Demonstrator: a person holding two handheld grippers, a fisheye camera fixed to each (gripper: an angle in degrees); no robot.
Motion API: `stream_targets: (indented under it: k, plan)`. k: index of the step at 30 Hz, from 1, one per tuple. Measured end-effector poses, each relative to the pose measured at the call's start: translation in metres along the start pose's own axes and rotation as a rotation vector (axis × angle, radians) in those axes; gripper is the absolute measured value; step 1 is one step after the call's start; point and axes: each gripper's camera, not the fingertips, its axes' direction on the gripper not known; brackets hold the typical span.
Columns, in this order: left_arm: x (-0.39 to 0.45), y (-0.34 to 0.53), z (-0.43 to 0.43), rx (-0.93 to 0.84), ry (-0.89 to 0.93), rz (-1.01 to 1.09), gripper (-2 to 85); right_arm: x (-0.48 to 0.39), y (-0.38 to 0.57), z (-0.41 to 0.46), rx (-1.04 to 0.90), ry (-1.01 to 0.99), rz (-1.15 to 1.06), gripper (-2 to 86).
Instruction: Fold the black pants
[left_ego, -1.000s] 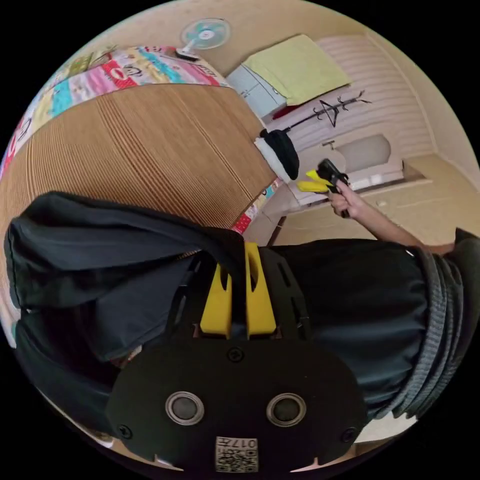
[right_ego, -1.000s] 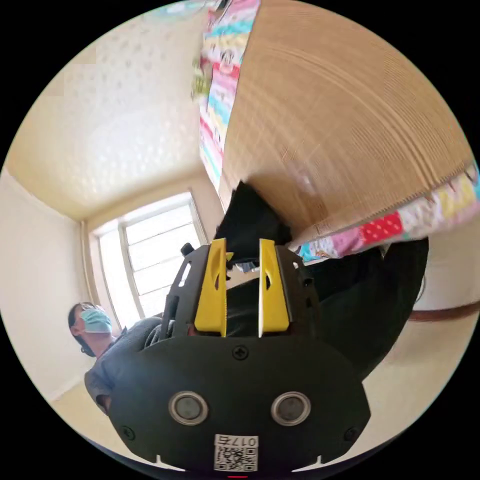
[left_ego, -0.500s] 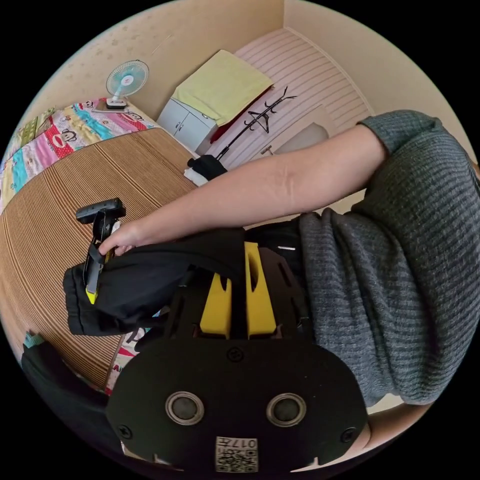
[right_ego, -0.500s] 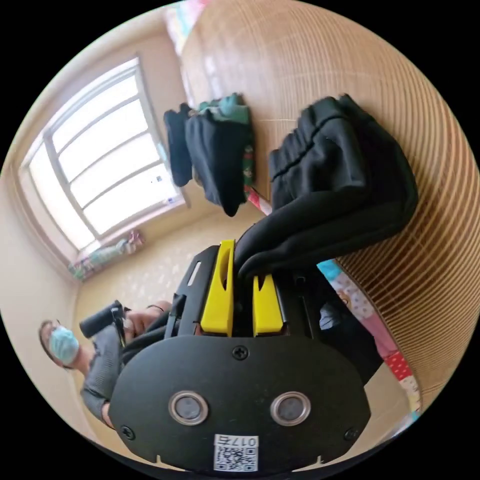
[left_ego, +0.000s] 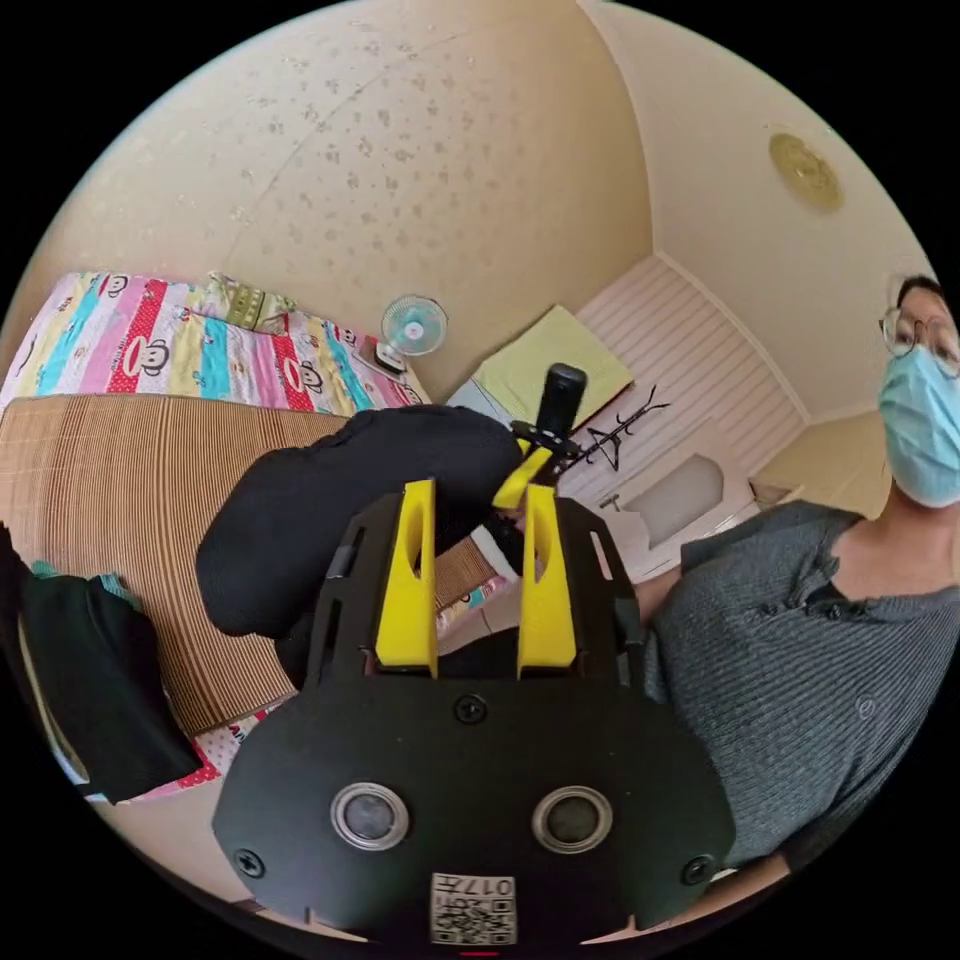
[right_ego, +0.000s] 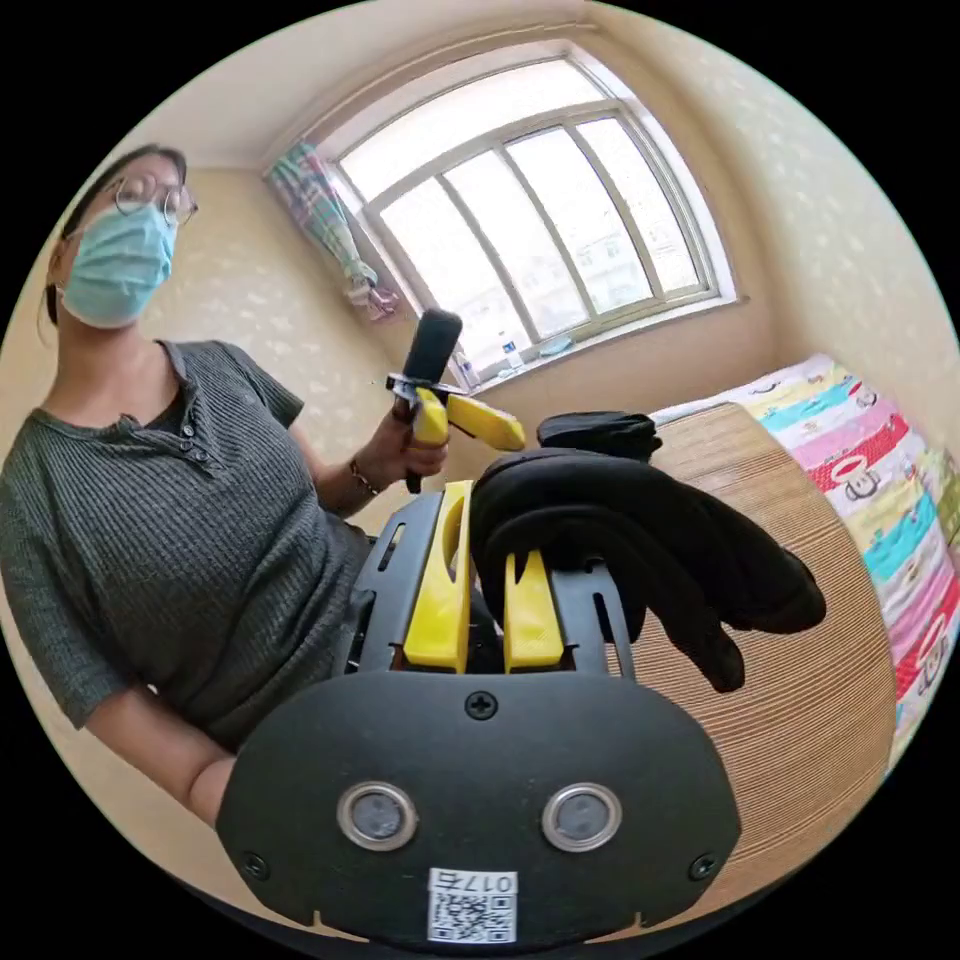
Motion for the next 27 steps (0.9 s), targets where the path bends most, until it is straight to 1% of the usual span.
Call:
stream_targets:
  k: [2,4,6,7,8,9,10,11,12,13,14,15,16,17,18,19,20,21,22,23,24,25,26,27]
  plan:
    - [-0.006,-0.025,0.009,-0.063,0.032,-0.042,16.6,-0.026,-0.011,0.017,-0.047,0.046,-0.055,-0.5]
    - [-0.013,-0.037,0.017,-0.056,0.041,-0.084,18.1,-0.048,-0.022,0.042,-0.166,0.156,-0.083,-0.4]
    - [-0.022,-0.049,0.030,-0.083,0.035,-0.110,18.7,-0.068,-0.030,0.089,-0.352,0.300,-0.091,-0.4]
    - [-0.031,-0.058,0.046,-0.164,0.016,-0.134,19.3,-0.071,-0.030,0.101,-0.391,0.321,-0.090,-0.4]
    - [-0.041,-0.065,0.070,-0.282,0.018,-0.149,20.5,-0.075,-0.030,0.125,-0.465,0.349,-0.089,-0.4]
    - [-0.048,-0.067,0.084,-0.352,0.018,-0.161,20.5,-0.079,-0.028,0.147,-0.536,0.369,-0.092,-0.3]
    - [-0.066,-0.065,0.114,-0.485,0.022,-0.214,20.5,-0.082,-0.026,0.157,-0.569,0.379,-0.098,-0.3]
    - [-0.085,-0.055,0.143,-0.597,0.059,-0.277,19.0,-0.089,-0.024,0.175,-0.623,0.402,-0.118,-0.2]
    - [-0.094,-0.048,0.157,-0.649,0.098,-0.303,18.2,-0.096,-0.022,0.187,-0.652,0.419,-0.136,-0.2]
    - [-0.109,-0.031,0.180,-0.728,0.209,-0.368,16.3,-0.098,-0.021,0.191,-0.661,0.423,-0.137,-0.1]
    - [-0.122,-0.014,0.193,-0.760,0.311,-0.439,13.8,-0.101,-0.020,0.195,-0.679,0.422,-0.127,0.0]
    - [-0.126,-0.008,0.195,-0.748,0.365,-0.456,12.2,-0.104,-0.018,0.194,-0.679,0.421,-0.112,0.2]
    - [-0.129,0.000,0.191,-0.679,0.473,-0.459,8.8,-0.105,-0.017,0.191,-0.666,0.427,-0.102,0.4]
    - [-0.131,0.007,0.182,-0.570,0.577,-0.460,5.2,-0.110,-0.015,0.182,-0.621,0.444,-0.069,0.8]
    - [-0.132,0.009,0.177,-0.506,0.646,-0.456,4.9,-0.114,-0.012,0.170,-0.562,0.463,-0.020,1.3]
    - [-0.130,0.011,0.166,-0.372,0.802,-0.433,4.3,-0.115,-0.010,0.163,-0.528,0.471,0.011,1.7]
    - [-0.124,0.011,0.154,-0.247,0.932,-0.375,4.2,-0.115,-0.005,0.147,-0.449,0.481,0.089,2.8]
    - [-0.119,0.009,0.147,-0.189,0.978,-0.330,4.1,-0.114,0.003,0.127,-0.344,0.467,0.185,4.3]
    - [-0.105,0.006,0.133,-0.098,1.029,-0.231,4.0,-0.112,0.008,0.117,-0.287,0.446,0.233,6.1]
    - [-0.087,0.002,0.117,-0.024,1.047,-0.124,4.0,-0.108,0.020,0.097,-0.171,0.365,0.314,9.7]
    - [-0.078,0.000,0.110,0.008,1.053,-0.075,4.0,-0.101,0.035,0.079,-0.052,0.246,0.376,14.8]
    - [-0.061,-0.004,0.096,0.050,1.057,0.015,3.9,-0.097,0.043,0.070,0.004,0.181,0.401,17.4]
    - [-0.045,-0.006,0.083,0.098,1.054,0.089,3.9,-0.087,0.061,0.055,0.114,0.052,0.439,20.9]
    - [-0.038,-0.008,0.077,0.122,1.061,0.123,3.9,-0.079,0.079,0.043,0.214,-0.035,0.477,23.0]
